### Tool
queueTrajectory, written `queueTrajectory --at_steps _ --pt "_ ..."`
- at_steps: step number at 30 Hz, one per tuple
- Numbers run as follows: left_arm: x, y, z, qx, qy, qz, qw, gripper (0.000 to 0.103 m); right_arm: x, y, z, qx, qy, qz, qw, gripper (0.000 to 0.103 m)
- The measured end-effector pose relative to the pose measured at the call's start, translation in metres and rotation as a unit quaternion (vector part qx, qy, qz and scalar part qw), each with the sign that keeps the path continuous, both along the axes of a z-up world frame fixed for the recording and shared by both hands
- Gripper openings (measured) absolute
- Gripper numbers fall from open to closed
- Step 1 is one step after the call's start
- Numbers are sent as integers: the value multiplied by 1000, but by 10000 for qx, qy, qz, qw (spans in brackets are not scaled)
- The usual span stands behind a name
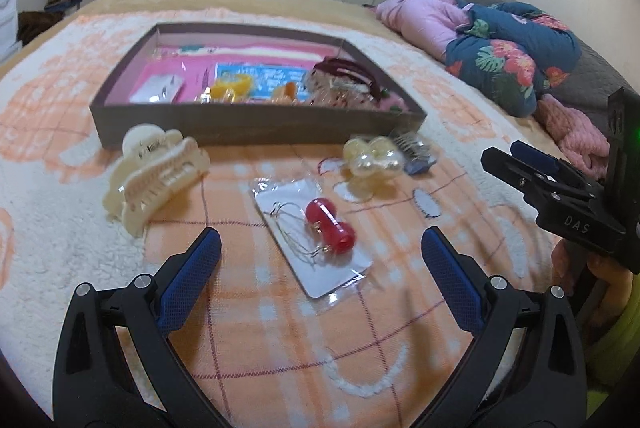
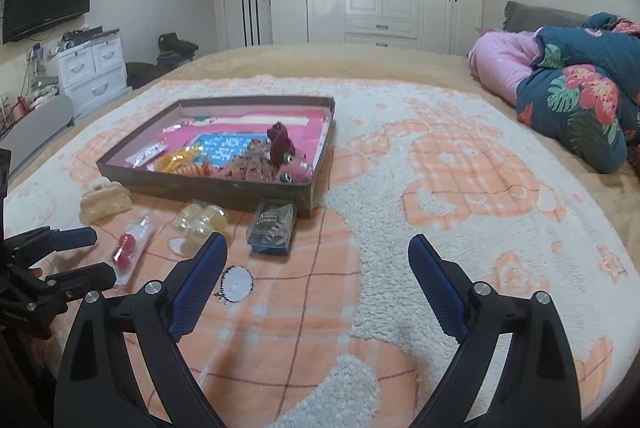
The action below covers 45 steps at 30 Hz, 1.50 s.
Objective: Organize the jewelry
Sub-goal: 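Withdraw both tools from the box toward the remaining loose jewelry, then grasp the red-ball earring card with left tool while right tool grasps silver hairpin case, then carry the earring card and hairpin case into the box and release both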
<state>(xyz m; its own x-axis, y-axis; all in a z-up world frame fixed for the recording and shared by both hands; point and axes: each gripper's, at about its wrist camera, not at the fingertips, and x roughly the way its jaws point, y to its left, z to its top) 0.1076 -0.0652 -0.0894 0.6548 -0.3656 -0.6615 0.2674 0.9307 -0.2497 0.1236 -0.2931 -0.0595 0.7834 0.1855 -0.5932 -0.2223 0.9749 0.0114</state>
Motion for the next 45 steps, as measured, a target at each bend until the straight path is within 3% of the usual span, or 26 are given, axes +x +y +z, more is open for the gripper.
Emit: queueTrajectory --at_steps 7,14,22,26,28,39,45 --pt "12 -4 -10 -65 37 -12 10000 90 24 5 -14 125 349 147 9992 89" --pt "19 -6 -12 20 100 -51 9999 56 45 21 -21 6 625 286 9976 85" --pt "16 -3 -9 50 81 -173 9998 37 70 38 -36 -230 1142 229 9929 60" --pt "14 -1 -8 11 83 -221 9997 35 72 40 -38 -209 1196 265 9922 48" --pt "13 -1 -7 18 75 -242 9997 35 68 41 -38 -188 1165 368 9923 35" --pt "3 -14 0 -13 -24 -599 9982 34 41 27 -30 190 1037 433 9935 33" --pt "0 -10 12 -88 -175 -552 9983 34 26 25 -21 293 971 526 9935 33"
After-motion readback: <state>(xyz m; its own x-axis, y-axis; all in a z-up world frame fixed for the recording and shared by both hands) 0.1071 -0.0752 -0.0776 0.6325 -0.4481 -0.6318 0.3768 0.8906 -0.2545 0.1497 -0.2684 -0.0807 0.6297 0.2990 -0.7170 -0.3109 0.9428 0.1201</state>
